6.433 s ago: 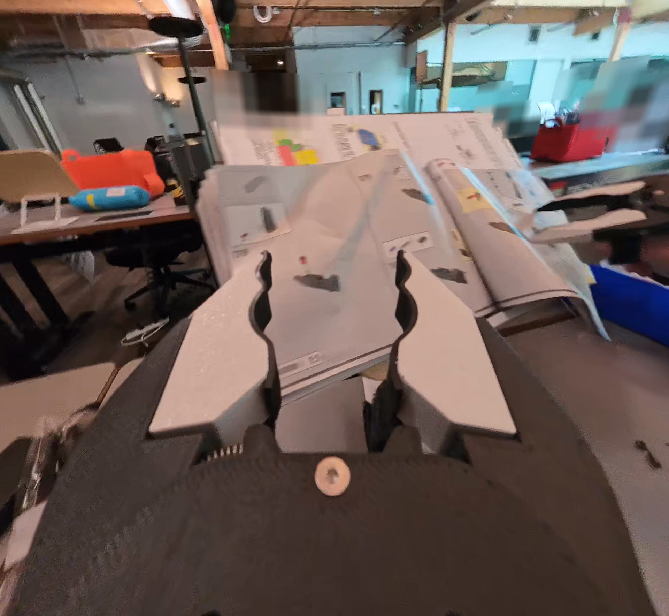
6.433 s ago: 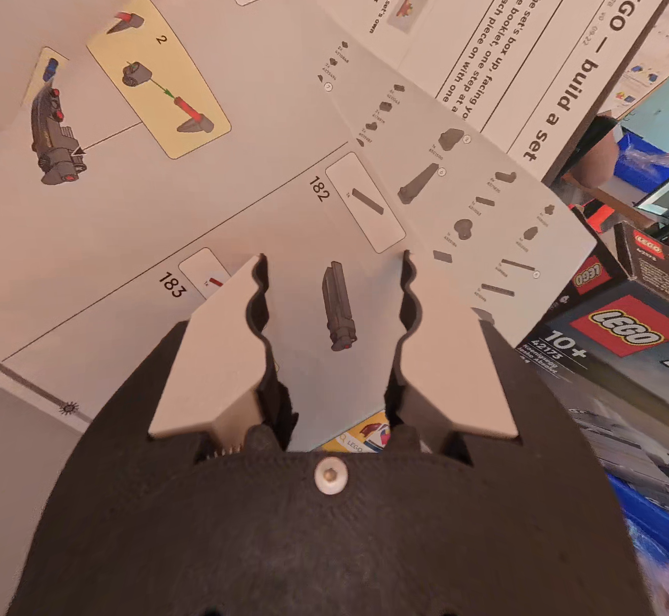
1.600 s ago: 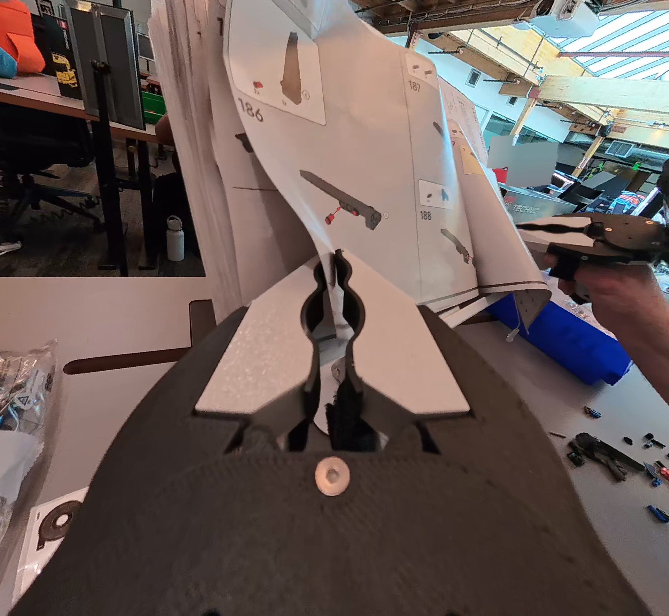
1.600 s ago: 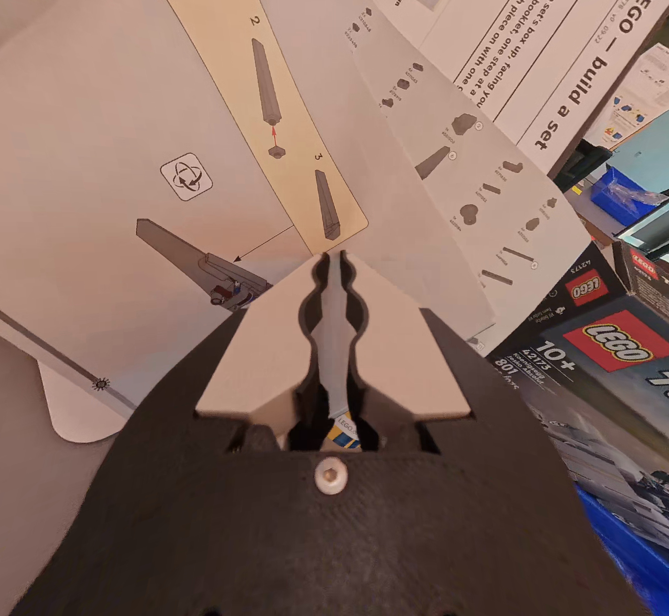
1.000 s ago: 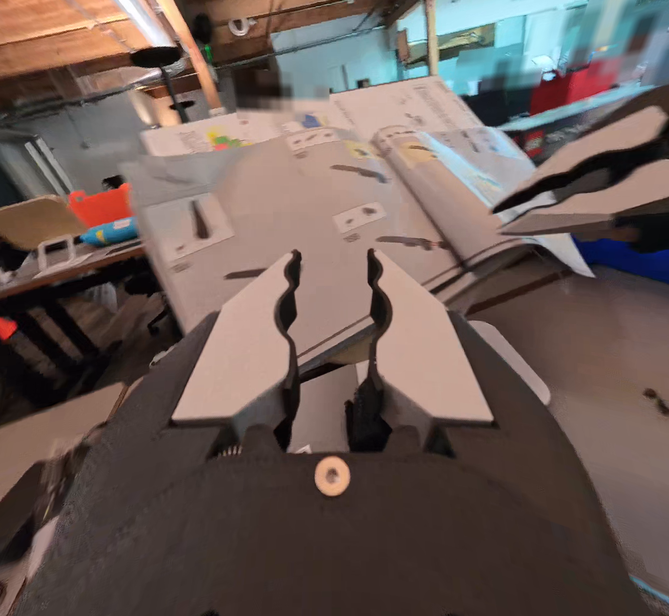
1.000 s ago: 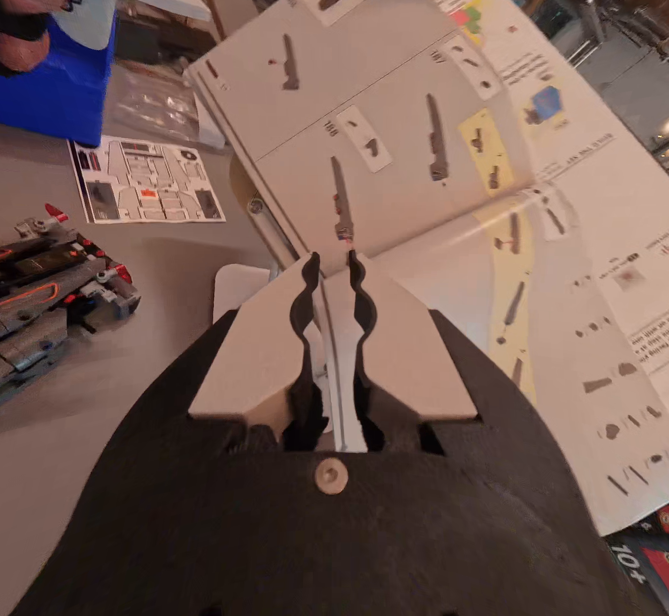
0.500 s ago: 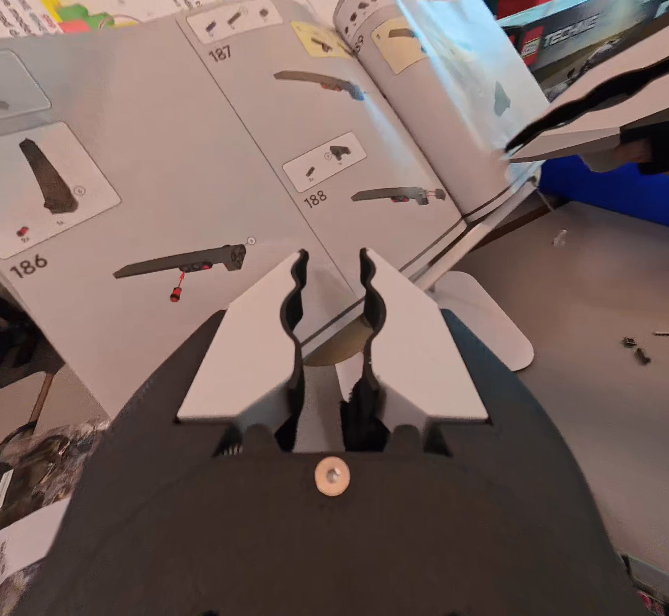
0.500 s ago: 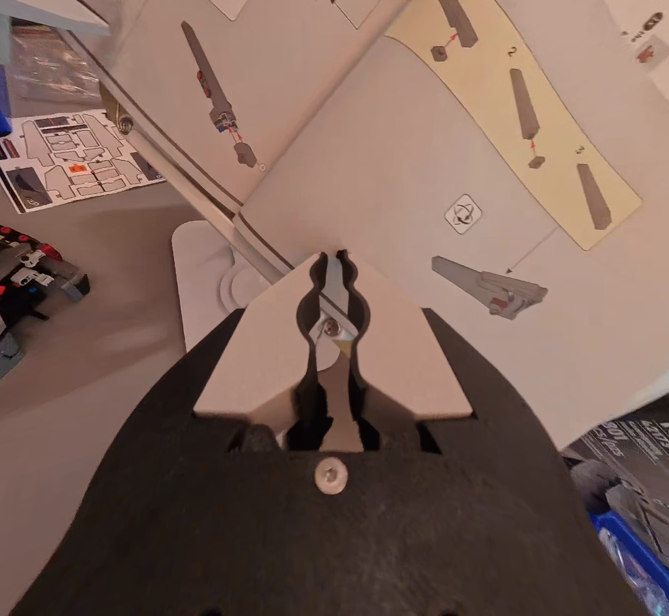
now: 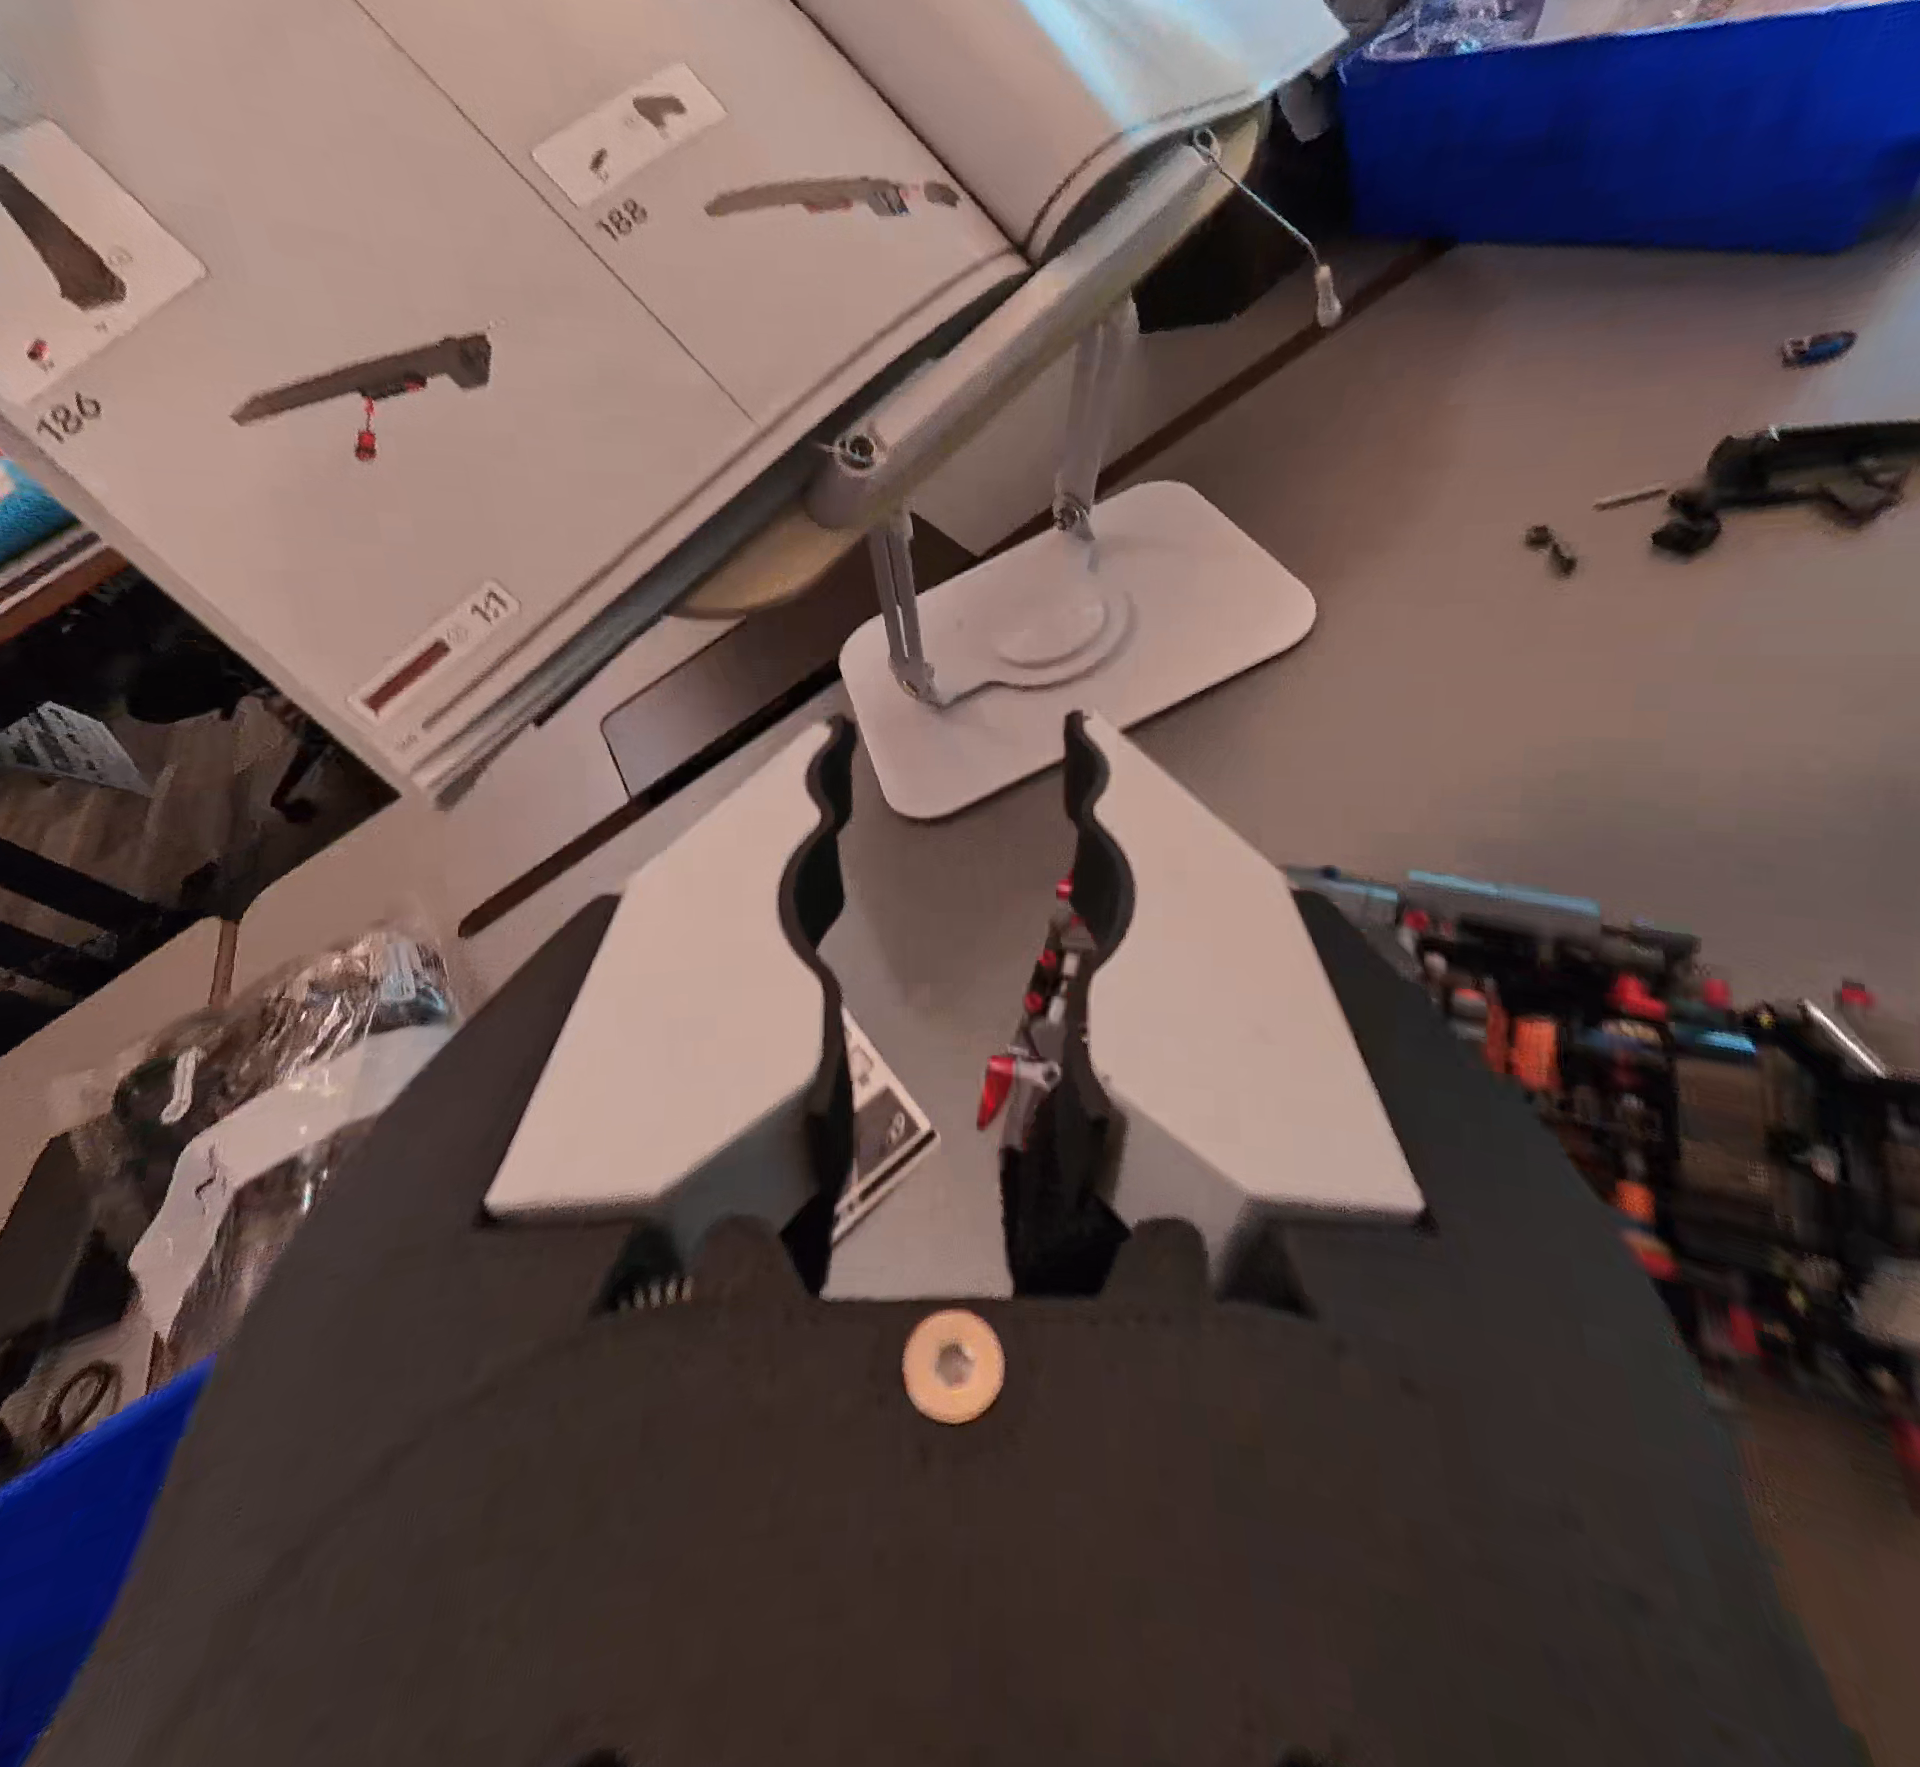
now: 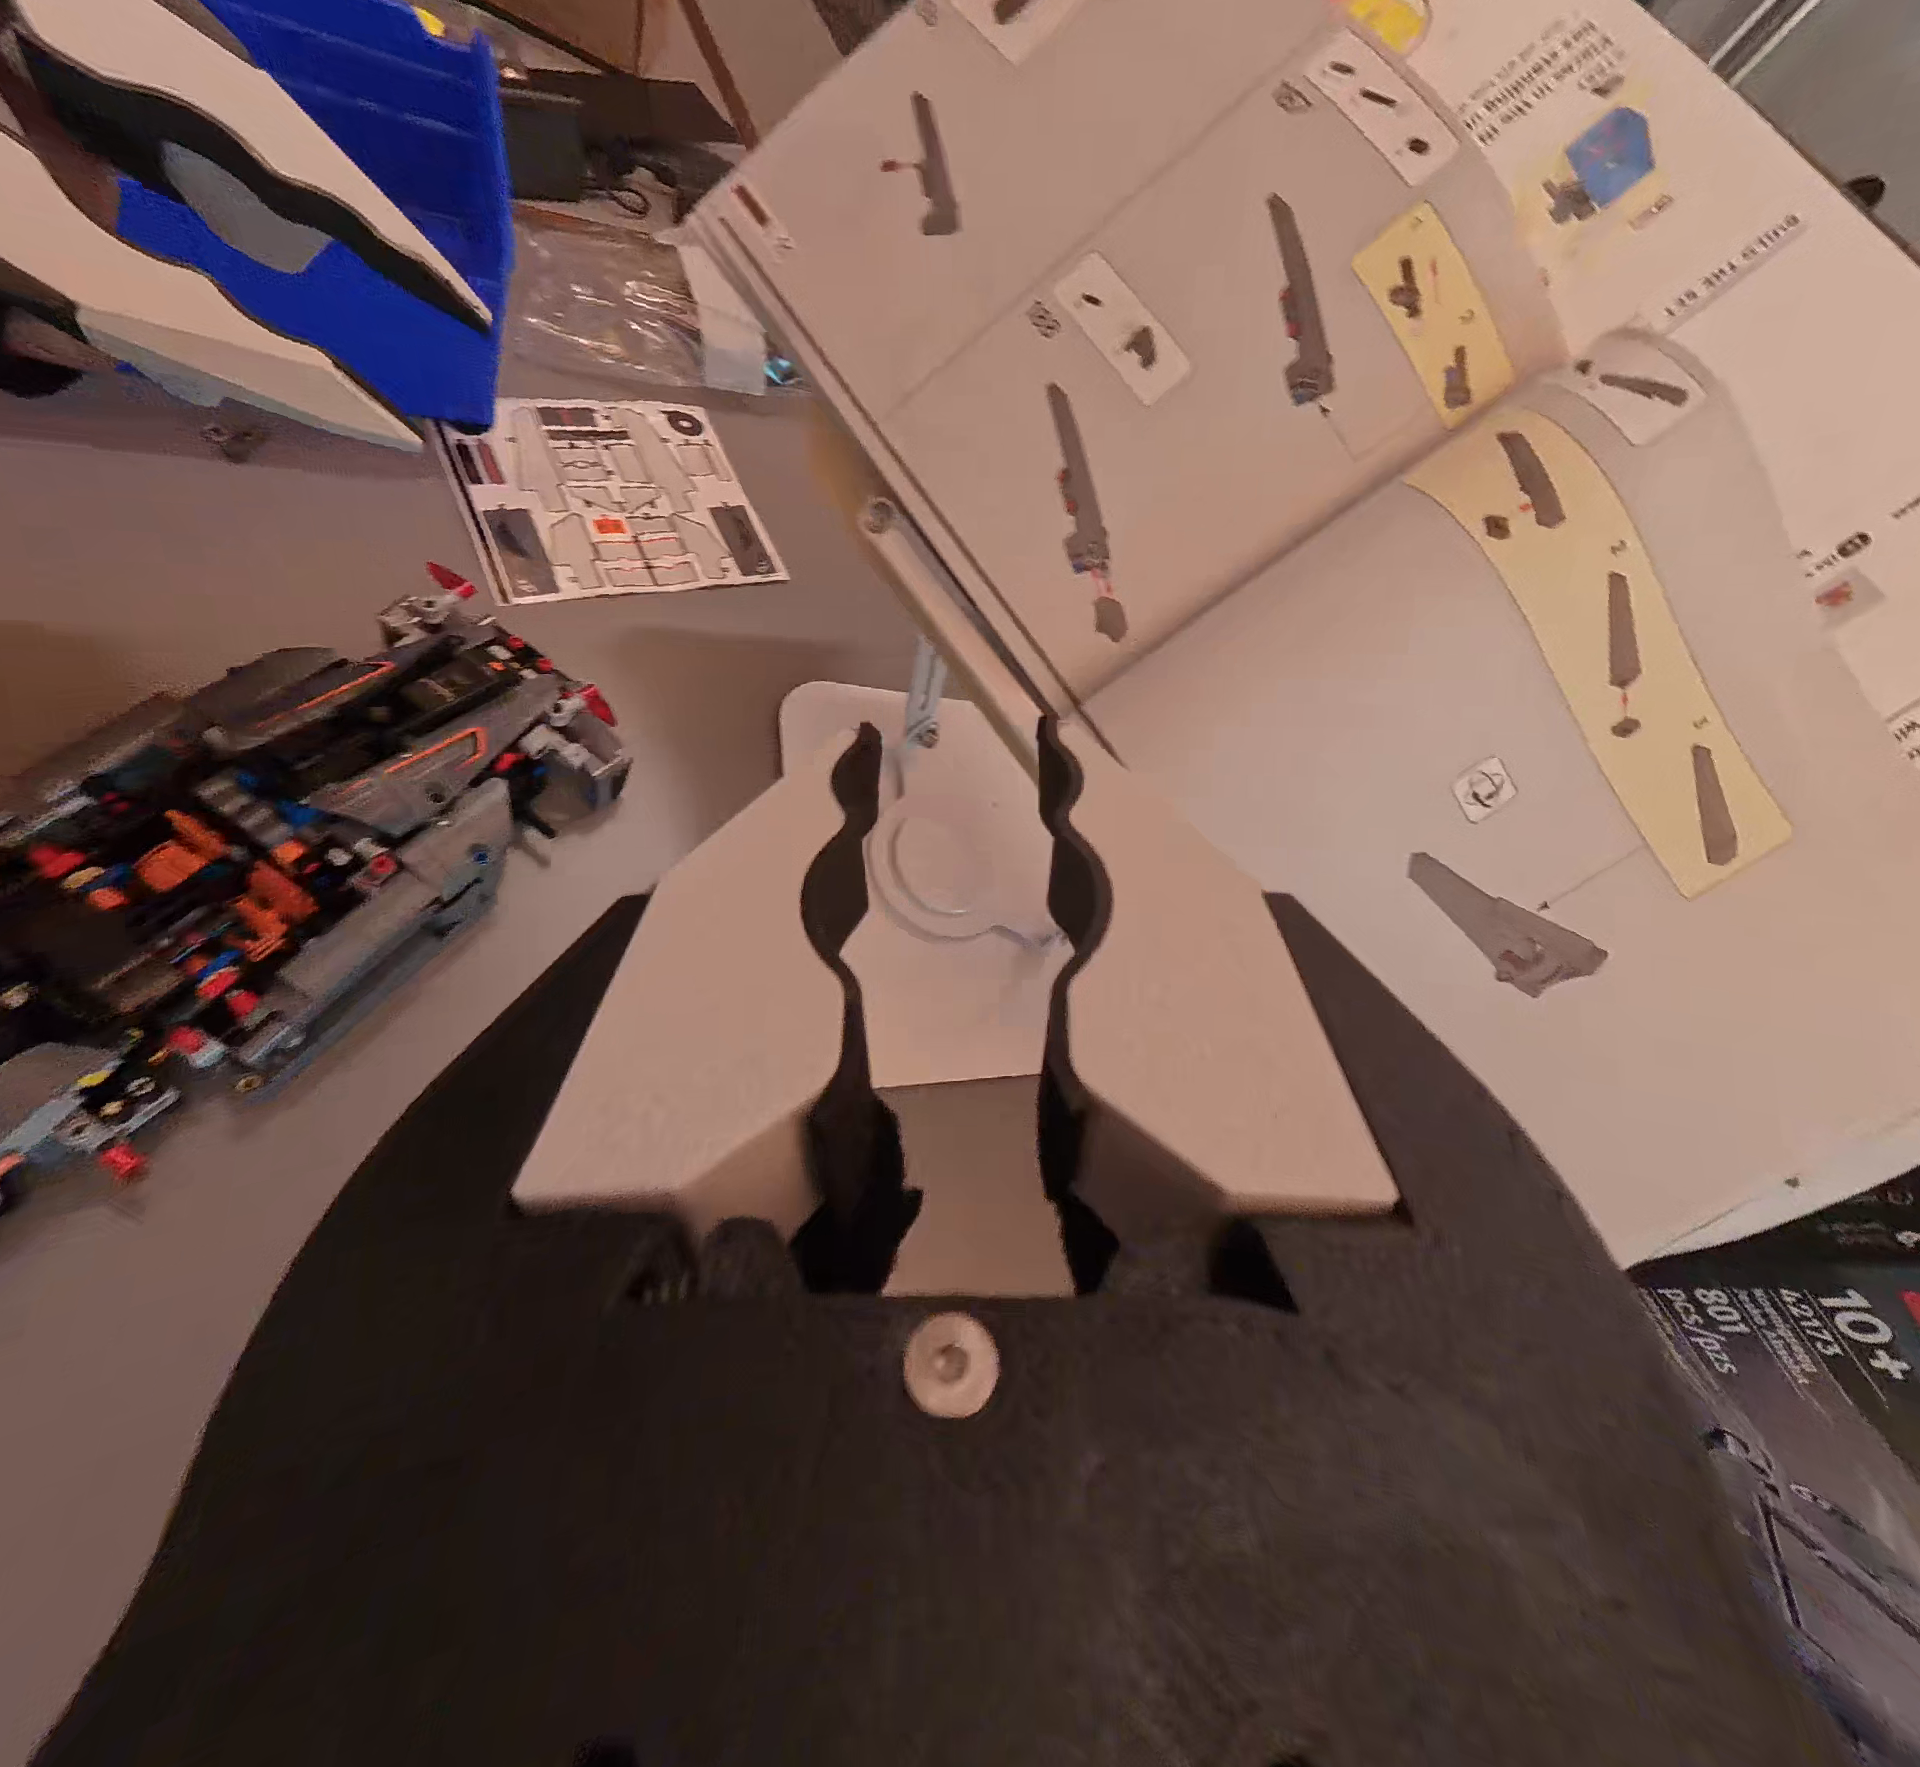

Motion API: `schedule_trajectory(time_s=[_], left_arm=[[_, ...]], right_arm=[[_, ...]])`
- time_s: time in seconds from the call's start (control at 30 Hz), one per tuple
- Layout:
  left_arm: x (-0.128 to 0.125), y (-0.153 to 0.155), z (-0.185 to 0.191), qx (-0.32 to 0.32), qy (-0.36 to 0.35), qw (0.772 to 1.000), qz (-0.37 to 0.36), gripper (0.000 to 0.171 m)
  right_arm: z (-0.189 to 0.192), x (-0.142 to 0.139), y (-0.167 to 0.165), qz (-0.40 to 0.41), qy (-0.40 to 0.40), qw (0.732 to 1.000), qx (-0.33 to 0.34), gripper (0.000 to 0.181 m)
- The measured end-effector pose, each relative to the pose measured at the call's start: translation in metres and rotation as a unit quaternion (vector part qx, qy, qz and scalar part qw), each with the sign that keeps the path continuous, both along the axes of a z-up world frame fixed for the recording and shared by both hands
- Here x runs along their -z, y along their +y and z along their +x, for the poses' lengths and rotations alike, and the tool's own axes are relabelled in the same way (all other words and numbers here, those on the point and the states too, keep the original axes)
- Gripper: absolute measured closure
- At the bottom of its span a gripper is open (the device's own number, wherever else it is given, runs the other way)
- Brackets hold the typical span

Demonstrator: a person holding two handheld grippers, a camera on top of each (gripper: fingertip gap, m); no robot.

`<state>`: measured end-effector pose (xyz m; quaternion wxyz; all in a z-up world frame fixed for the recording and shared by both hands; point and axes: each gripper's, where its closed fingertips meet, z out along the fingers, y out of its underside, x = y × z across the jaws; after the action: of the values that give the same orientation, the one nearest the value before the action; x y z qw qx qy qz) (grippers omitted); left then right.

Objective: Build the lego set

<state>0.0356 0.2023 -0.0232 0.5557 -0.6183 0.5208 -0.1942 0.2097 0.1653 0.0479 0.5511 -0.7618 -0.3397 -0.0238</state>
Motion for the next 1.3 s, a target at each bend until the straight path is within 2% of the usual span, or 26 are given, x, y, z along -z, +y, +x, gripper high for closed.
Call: schedule_trajectory(time_s=[0.13, 0.3, 0.37, 0.47, 0.57, 0.63, 0.7, 0.77, 0.83, 1.0, 1.07, 1.1, 1.13, 1.17, 1.3], left_arm=[[0.006, -0.016, -0.054, -0.036, 0.013, 0.999, 0.012, 0.13], [-0.007, -0.002, -0.16, -0.124, 0.036, 0.992, 0.006, 0.138], [0.001, 0.006, -0.203, -0.142, 0.064, 0.987, -0.033, 0.139], [0.026, 0.001, -0.242, -0.141, 0.072, 0.978, -0.137, 0.122], [0.065, -0.015, -0.258, -0.138, 0.103, 0.962, -0.21, 0.112], [0.09, -0.028, -0.258, -0.132, 0.122, 0.954, -0.24, 0.112], [0.112, -0.034, -0.256, -0.135, 0.136, 0.948, -0.255, 0.133], [0.125, -0.026, -0.26, -0.179, 0.146, 0.945, -0.233, 0.152], [0.124, -0.027, -0.254, -0.185, 0.132, 0.948, -0.225, 0.161], [0.125, -0.035, -0.239, -0.202, 0.124, 0.949, -0.206, 0.163], [0.124, -0.042, -0.233, -0.19, 0.118, 0.954, -0.202, 0.161], [0.121, -0.048, -0.228, -0.17, 0.102, 0.956, -0.214, 0.147], [0.114, -0.052, -0.225, -0.157, 0.078, 0.959, -0.224, 0.122], [0.105, -0.054, -0.223, -0.138, 0.057, 0.963, -0.223, 0.118], [0.062, -0.036, -0.234, -0.094, 0.008, 0.975, -0.201, 0.131]], right_arm=[[-0.03, 0.01, -0.038, -0.006, -0.012, 1.0, -0.027, 0.153], [-0.055, 0.046, -0.077, -0.031, 0.004, 0.998, -0.05, 0.153], [-0.06, 0.06, -0.086, -0.046, 0.026, 0.997, -0.052, 0.154], [-0.064, 0.082, -0.096, -0.069, 0.055, 0.995, -0.048, 0.154], [-0.068, 0.093, -0.101, -0.081, 0.074, 0.993, -0.041, 0.154], [-0.071, 0.096, -0.103, -0.086, 0.085, 0.992, -0.039, 0.154], [-0.074, 0.1, -0.104, -0.091, 0.089, 0.991, -0.037, 0.155], [-0.077, 0.105, -0.104, -0.096, 0.087, 0.991, -0.036, 0.155], [-0.078, 0.11, -0.105, -0.101, 0.085, 0.991, -0.035, 0.156], [-0.079, 0.116, -0.106, -0.109, 0.091, 0.989, -0.031, 0.157], [-0.079, 0.118, -0.107, -0.111, 0.095, 0.989, -0.03, 0.157], [-0.079, 0.119, -0.107, -0.113, 0.096, 0.989, -0.029, 0.157], [-0.079, 0.12, -0.107, -0.114, 0.096, 0.988, -0.028, 0.157], [-0.079, 0.12, -0.108, -0.113, 0.096, 0.989, -0.027, 0.157], [-0.078, 0.116, -0.11, -0.104, 0.101, 0.989, -0.025, 0.158]])
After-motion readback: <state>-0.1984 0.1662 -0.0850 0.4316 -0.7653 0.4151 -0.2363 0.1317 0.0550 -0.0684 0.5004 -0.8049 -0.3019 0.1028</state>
